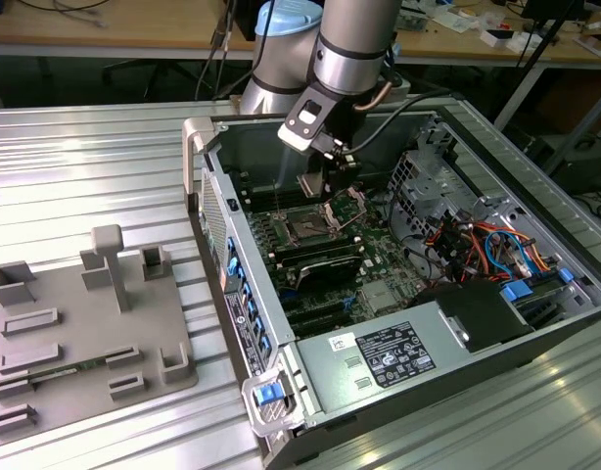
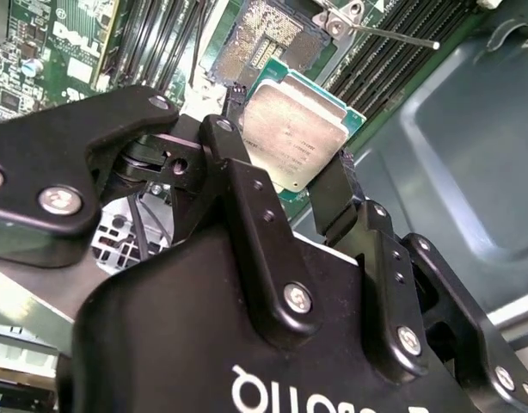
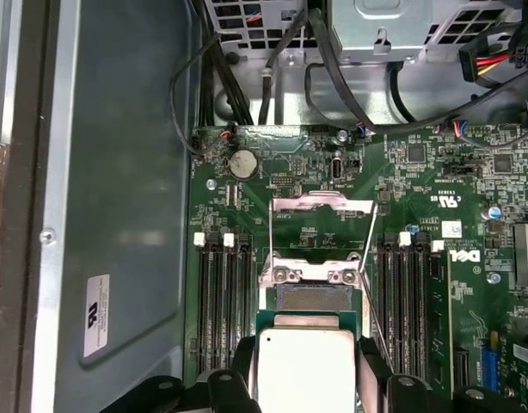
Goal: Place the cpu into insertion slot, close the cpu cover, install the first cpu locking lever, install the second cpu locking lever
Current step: 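Place the cpu into insertion slot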
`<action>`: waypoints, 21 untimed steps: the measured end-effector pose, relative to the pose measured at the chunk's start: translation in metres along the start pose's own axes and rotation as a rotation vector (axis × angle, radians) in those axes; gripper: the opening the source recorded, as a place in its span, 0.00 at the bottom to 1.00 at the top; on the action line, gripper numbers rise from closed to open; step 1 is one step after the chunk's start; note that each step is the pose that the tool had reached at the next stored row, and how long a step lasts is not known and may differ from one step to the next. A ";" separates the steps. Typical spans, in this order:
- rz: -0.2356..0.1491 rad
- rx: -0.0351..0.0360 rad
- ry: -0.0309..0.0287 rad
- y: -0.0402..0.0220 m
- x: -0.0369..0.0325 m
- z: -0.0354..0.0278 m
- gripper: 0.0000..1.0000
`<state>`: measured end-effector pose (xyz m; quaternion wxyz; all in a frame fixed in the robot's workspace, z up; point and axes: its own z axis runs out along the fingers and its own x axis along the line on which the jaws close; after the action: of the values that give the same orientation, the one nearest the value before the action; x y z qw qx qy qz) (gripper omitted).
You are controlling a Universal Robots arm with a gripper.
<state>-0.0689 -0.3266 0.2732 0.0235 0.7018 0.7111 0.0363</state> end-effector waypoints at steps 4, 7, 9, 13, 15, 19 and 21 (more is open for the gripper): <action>0.000 0.0000 0.0000 -0.0003 0.0000 0.0011 0.55; 0.000 0.0000 -0.0001 -0.0006 0.0000 0.0010 0.55; 0.000 -0.0001 0.0000 -0.0007 0.0000 0.0011 0.55; 0.000 0.0000 0.0000 -0.0009 0.0000 0.0010 0.55; 0.000 0.0000 0.0000 -0.0010 0.0000 0.0011 0.55; -0.001 0.0004 -0.0022 -0.0017 0.0002 0.0102 0.55; -0.001 0.0003 -0.0022 -0.0021 0.0002 0.0142 0.55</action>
<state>-0.0698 -0.3261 0.2589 0.0242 0.7015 0.7114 0.0354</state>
